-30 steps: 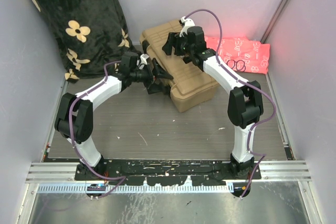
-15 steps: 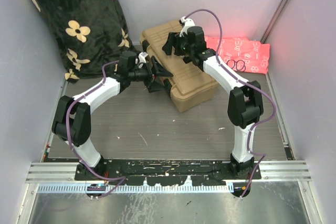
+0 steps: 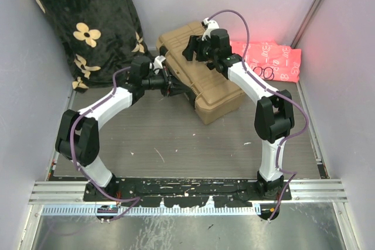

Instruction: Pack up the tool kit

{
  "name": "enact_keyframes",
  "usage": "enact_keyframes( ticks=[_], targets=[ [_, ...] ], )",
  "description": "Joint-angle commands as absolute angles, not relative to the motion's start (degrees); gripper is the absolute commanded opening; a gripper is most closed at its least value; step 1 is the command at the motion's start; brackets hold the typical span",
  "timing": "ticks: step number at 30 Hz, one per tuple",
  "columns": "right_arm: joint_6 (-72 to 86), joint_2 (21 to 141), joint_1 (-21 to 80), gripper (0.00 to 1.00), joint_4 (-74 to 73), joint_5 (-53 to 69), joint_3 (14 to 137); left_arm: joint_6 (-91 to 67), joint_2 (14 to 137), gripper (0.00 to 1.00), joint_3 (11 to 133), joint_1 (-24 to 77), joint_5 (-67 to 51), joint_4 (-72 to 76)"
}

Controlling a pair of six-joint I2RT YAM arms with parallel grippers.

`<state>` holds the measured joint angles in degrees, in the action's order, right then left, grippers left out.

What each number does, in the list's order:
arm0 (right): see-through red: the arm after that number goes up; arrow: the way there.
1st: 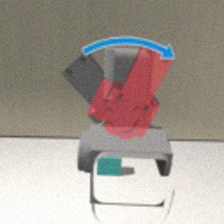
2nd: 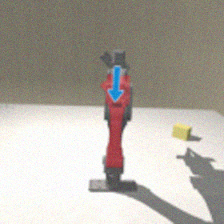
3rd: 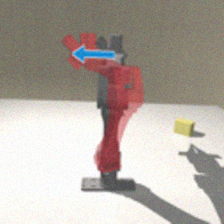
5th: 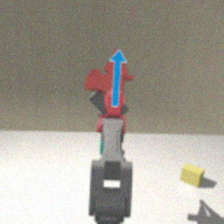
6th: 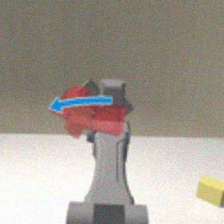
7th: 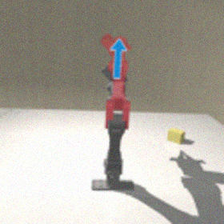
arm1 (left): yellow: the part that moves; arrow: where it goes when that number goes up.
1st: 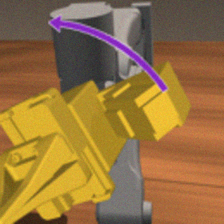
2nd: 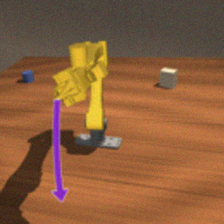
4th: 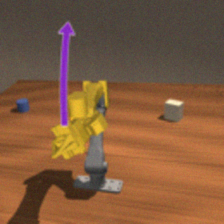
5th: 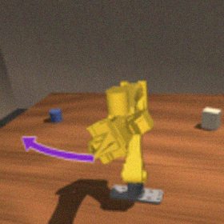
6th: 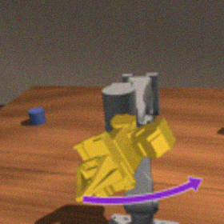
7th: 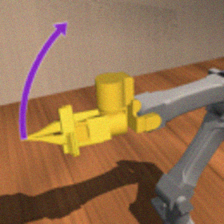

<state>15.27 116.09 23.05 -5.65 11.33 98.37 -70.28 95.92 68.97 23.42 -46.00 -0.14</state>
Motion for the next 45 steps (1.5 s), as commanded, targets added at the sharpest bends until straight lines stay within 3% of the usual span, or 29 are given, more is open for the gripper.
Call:
enact_keyframes(
  ticks=[1,5,6,12,20,26,36,45],
  targets=[
    [18.5,131.1,22.9,0.80,-43.5,9.3,88.8,-70.7,90.6,0.00,71.4,24.1,-50.5,9.4],
    [18.5,131.1,22.9,0.80,-43.4,9.4,88.7,-69.1,90.2,0.01,71.8,24.1,-50.7,6.9],
    [18.5,131.1,22.9,0.80,-43.3,9.4,88.7,-68.9,90.0,0.06,71.8,24.1,-50.7,6.6],
    [18.1,130.6,22.9,0.80,-43.1,9.4,87.9,-64.3,84.4,0.61,63.6,22.4,-47.3,7.2],
    [17.3,130.7,22.9,0.80,-43.1,9.8,86.4,-68.5,81.1,0.98,39.2,20.4,-43.7,32.0],
    [16.1,131.0,22.9,0.80,-45.8,9.1,88.4,-68.2,88.2,0.98,34.4,20.4,-41.6,46.7],
    [15.4,128.5,22.9,0.80,-48.9,6.1,87.2,-82.8,110.1,0.98,39.7,20.4,-39.0,81.3],
    [14.9,128.2,22.9,0.80,-50.3,5.2,87.9,-84.2,108.2,0.98,41.5,24.1,-39.9,81.9]
  ],
)
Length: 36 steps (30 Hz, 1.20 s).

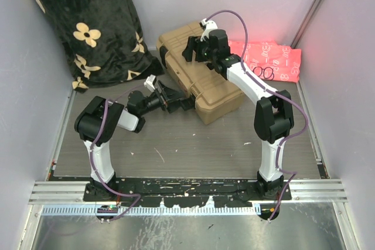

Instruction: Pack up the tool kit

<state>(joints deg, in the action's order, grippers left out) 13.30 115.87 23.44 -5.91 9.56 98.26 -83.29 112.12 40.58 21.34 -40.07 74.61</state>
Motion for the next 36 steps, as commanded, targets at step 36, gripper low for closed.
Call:
enact_keyframes(
  ticks=[36],
  targets=[
    [16.8,125.4,24.0,0.80,-47.1,6.1,83.7,-78.7,102.6,0.98,45.8,25.7,-38.8,74.9]
  ],
)
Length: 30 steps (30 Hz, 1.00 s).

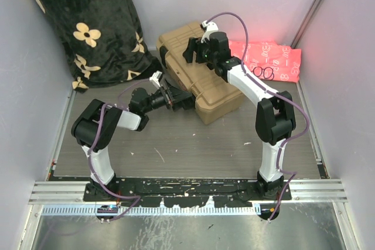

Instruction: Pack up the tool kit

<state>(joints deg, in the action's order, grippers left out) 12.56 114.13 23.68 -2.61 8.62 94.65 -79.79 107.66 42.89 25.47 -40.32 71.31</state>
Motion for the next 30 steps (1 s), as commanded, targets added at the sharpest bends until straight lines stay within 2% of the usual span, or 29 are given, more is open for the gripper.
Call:
enact_keyframes(
  ticks=[1,22,30],
  targets=[
    [16.9,125.4,24.1,0.80,-47.1,6.1,84.0,-79.1,102.1,0.98,45.7,25.7,-39.1,74.7],
    [18.3,125.6,25.8,0.80,-47.0,6.2,84.7,-80.7,99.4,1.00,46.7,26.9,-41.5,71.9],
    [18.6,125.5,26.0,0.80,-46.5,6.5,84.7,-81.0,98.6,0.94,50.6,26.9,-42.7,69.4]
  ],
)
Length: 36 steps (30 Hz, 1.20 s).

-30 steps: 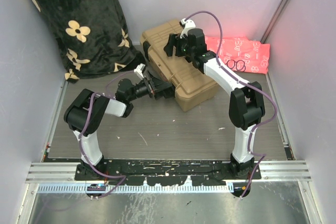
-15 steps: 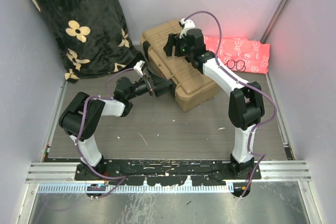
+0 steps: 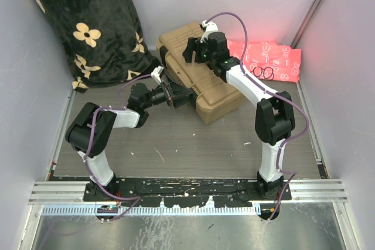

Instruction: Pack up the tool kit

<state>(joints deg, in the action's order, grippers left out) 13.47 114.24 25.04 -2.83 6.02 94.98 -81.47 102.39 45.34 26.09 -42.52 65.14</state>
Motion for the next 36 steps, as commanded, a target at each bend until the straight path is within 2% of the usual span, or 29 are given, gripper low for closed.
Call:
enact_keyframes(
  ticks=[1,6,13,17,26,28,31,36],
  targets=[
    [18.6,125.5,26.1,0.80,-46.5,6.5,84.8,-81.1,98.5,0.92,50.9,26.9,-42.7,68.8],
    [18.6,125.4,26.2,0.80,-46.4,6.6,84.8,-81.3,97.8,0.88,52.2,26.9,-43.0,67.4],
    [18.6,125.2,26.2,0.80,-45.6,6.9,84.0,-79.5,96.5,0.71,54.7,26.9,-44.4,59.4],
    [19.0,125.3,26.4,0.80,-45.0,7.3,83.6,-77.6,96.2,0.63,56.6,26.9,-44.2,50.0],
    [19.5,125.3,26.7,0.80,-43.7,8.0,83.2,-66.2,95.1,0.60,65.2,27.1,-42.8,18.1],
    [19.5,125.3,26.7,0.80,-43.4,8.2,83.2,-65.0,95.4,0.54,66.3,27.1,-42.5,14.9],
    [19.6,125.4,26.8,0.80,-43.0,8.4,83.1,-64.3,96.0,0.40,66.9,27.2,-42.4,12.4],
    [19.6,125.1,26.7,0.80,-42.3,8.7,82.4,-61.8,96.2,0.06,68.5,27.5,-42.2,8.0]
  ],
)
